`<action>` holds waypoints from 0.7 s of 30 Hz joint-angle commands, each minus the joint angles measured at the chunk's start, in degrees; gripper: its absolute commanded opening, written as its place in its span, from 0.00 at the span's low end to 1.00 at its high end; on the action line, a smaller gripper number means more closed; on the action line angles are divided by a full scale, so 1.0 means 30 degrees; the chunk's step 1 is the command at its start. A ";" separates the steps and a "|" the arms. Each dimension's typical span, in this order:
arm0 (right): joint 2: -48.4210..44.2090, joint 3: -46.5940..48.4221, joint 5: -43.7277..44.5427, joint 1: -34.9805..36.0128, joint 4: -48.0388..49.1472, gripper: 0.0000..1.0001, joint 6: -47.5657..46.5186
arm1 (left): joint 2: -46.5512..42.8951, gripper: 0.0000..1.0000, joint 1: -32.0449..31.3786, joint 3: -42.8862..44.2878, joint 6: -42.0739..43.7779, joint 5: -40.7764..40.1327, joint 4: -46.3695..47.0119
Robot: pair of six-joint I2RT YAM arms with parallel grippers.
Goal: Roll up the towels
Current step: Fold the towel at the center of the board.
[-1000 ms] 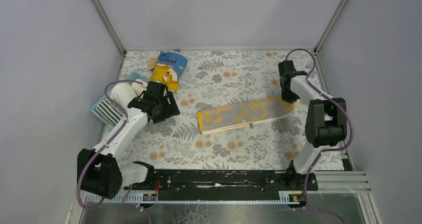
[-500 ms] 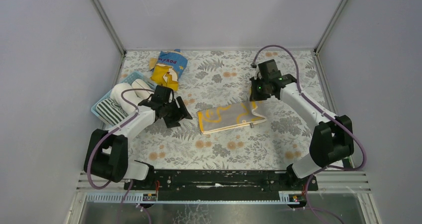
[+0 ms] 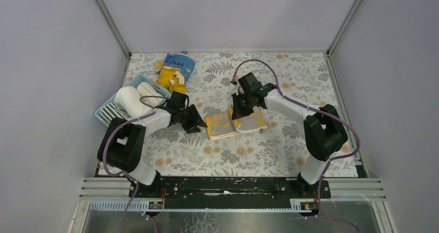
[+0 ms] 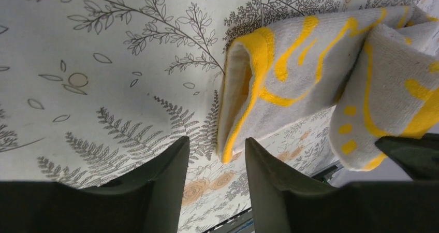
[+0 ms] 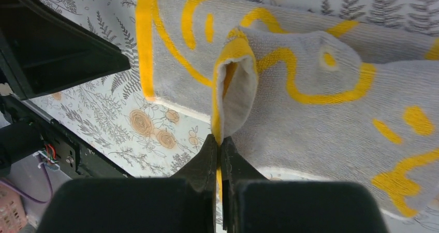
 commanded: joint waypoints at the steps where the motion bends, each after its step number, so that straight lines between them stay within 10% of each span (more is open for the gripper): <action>1: 0.0568 0.1749 -0.0550 0.0822 0.0439 0.01 0.1162 | 0.0649 0.39 -0.0325 -0.0028 -0.0644 0.0425 0.2018; 9: 0.1581 0.3293 -0.0189 0.1862 0.0028 0.02 0.1582 | 0.1580 0.18 -0.0648 -0.0484 -0.0879 0.0227 0.2640; 21: 0.3711 0.3783 0.0011 0.2681 0.0773 0.05 0.2637 | 0.1758 0.16 -0.1056 -0.0667 -0.0933 -0.0339 0.2771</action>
